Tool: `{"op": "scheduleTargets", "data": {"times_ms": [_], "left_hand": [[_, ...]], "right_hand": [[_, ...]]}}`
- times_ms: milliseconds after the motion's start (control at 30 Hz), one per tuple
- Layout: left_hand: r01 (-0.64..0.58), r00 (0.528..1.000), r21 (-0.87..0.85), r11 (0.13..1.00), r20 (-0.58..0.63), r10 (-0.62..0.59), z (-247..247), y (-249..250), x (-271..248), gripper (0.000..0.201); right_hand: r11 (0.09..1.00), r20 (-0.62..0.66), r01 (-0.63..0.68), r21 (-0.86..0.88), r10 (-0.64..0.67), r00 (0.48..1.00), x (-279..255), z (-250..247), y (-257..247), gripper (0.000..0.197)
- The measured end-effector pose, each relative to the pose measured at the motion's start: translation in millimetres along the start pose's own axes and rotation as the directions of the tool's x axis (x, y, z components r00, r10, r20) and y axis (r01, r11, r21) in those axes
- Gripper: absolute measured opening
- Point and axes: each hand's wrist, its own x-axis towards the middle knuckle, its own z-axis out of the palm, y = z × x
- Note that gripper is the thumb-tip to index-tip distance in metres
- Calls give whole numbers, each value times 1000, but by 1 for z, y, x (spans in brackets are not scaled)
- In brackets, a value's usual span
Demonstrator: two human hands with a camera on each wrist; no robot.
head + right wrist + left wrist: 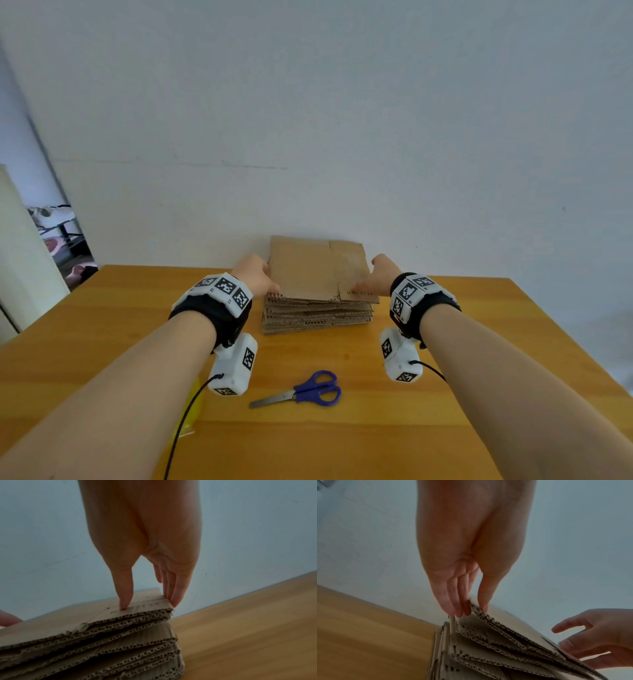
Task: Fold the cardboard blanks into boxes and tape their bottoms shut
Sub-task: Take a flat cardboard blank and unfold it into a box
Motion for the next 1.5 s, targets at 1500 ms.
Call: {"op": "scheduleTargets", "data": {"times_ms": [1500], "left_hand": [[-192, 978, -396, 898, -1, 209, 82, -1, -113, 28]], "right_hand": [[933, -168, 153, 325, -102, 980, -112, -19, 110, 80]]}}
